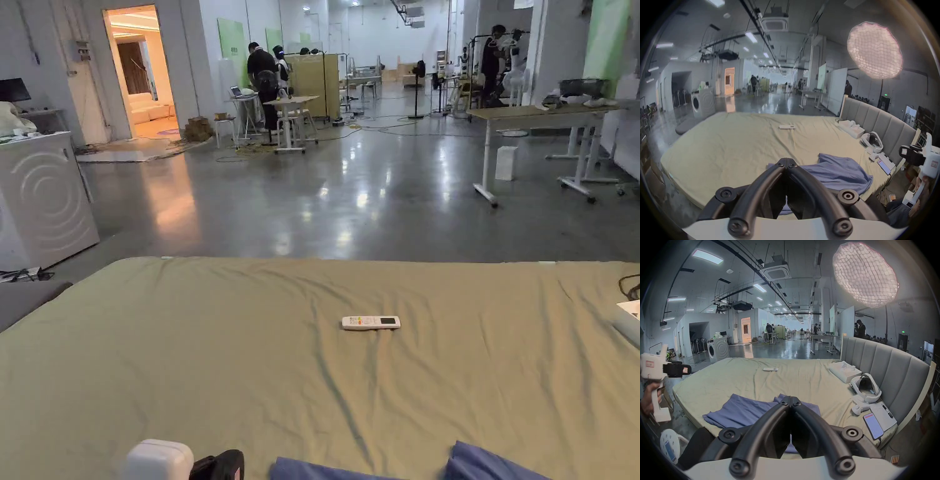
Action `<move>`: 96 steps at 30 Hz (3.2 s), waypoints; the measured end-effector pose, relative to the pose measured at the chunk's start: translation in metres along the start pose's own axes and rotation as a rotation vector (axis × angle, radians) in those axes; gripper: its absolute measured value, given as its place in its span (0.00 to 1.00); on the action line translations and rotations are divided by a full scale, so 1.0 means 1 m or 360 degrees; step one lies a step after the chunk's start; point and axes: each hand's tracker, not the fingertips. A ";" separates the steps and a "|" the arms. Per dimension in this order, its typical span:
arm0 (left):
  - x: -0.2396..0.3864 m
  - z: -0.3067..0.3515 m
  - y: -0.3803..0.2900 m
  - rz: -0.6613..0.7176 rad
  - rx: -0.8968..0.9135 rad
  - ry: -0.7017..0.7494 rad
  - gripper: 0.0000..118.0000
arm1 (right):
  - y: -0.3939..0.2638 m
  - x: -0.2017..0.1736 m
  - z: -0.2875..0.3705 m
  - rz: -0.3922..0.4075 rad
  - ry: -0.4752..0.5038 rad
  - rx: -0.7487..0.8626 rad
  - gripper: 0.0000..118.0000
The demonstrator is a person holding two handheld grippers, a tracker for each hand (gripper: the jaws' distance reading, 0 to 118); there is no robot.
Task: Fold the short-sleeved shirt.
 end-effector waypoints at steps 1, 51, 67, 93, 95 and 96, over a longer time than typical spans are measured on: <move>-0.006 -0.016 0.000 0.0022 -0.0055 0.0013 0.01 | -0.002 0.001 -0.004 -0.0001 -0.0004 -0.0022 0.00; -0.054 -0.366 -0.062 -0.0076 -0.1290 0.0153 0.13 | -0.047 0.156 -0.337 -0.0151 0.0062 -0.1151 0.81; -0.043 -0.351 -0.057 -0.0078 -0.1280 0.0117 0.13 | -0.094 0.112 -0.396 0.0262 0.0131 -0.1333 0.06; -0.054 0.008 0.185 -0.0102 0.0363 -0.0026 0.04 | 0.208 0.157 -0.106 -0.0107 -0.0026 0.0046 0.05; -0.053 0.019 0.209 -0.0096 0.0428 -0.0031 0.04 | 0.238 0.155 -0.094 -0.0088 -0.0051 0.0142 0.05; -0.052 0.022 0.220 -0.0084 0.0456 -0.0033 0.04 | 0.254 0.154 -0.090 -0.0086 -0.0051 0.0183 0.05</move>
